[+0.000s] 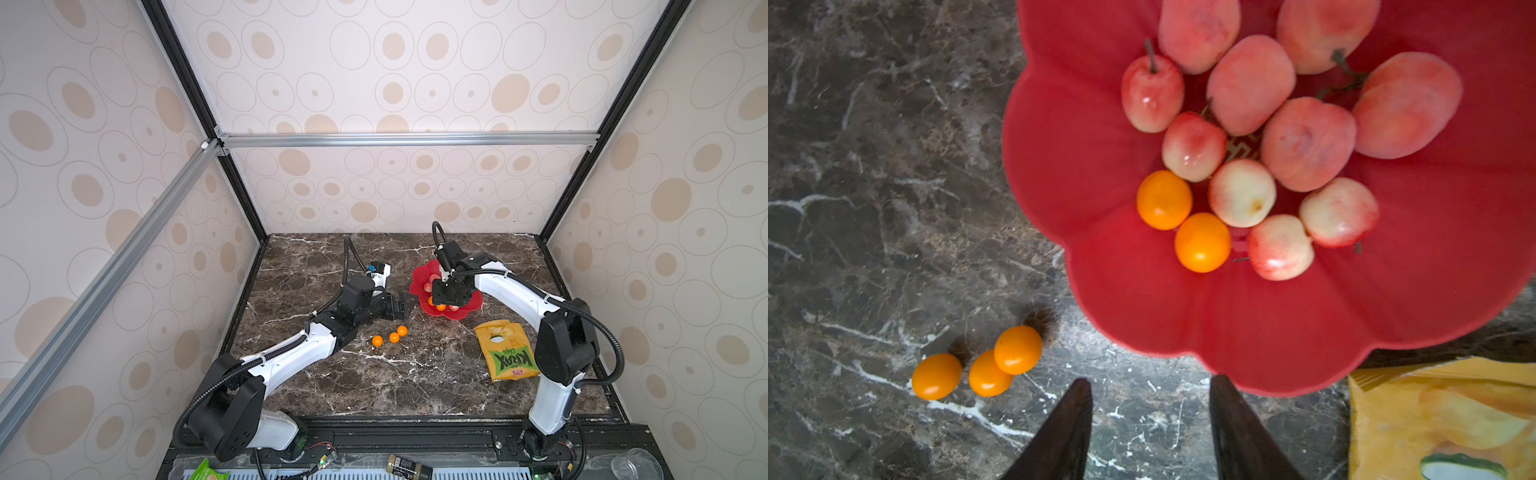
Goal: Arrange fruit in a fruit bowl
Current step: Pick up the fruit from the center of the table.
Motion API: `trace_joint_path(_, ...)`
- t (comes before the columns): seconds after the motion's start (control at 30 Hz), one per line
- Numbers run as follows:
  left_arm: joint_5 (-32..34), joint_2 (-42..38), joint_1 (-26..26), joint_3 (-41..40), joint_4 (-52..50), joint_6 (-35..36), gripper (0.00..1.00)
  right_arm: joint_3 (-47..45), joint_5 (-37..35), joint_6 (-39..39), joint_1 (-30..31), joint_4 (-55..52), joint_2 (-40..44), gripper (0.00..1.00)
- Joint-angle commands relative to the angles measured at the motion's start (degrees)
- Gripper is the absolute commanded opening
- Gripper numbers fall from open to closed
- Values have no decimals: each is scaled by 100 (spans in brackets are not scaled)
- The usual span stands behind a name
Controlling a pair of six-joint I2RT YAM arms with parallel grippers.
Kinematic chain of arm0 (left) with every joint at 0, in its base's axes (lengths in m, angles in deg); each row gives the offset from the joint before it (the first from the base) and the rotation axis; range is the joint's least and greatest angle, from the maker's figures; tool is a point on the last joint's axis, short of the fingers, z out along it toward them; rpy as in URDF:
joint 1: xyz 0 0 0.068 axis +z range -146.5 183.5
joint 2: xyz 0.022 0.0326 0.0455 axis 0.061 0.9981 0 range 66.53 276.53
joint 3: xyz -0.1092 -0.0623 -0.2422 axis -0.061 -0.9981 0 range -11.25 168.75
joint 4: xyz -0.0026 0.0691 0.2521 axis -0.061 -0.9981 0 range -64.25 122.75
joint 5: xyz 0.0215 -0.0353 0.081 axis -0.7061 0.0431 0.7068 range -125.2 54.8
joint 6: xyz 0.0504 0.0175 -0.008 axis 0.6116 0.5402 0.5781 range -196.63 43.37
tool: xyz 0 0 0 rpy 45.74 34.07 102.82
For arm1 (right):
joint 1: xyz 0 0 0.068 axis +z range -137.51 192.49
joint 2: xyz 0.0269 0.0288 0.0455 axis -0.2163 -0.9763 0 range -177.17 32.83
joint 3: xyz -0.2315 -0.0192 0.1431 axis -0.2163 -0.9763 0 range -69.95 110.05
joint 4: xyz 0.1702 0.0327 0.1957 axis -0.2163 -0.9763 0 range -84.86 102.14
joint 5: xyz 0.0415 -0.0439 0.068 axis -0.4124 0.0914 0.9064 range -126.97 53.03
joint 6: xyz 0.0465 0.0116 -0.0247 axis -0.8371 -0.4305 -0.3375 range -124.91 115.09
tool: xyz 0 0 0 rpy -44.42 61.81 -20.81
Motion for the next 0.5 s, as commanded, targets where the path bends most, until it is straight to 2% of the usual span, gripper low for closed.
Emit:
trace_joint_path(0.0, 150, -307, -50, -157, -221, 93, 99, -50, 77, -97, 250, -59, 135, 49)
trace_joint_path(0.47, 375, -1448, -12, -1046, -758, -153, 99, 184, 138, -313, 1007, 9, -242, 49)
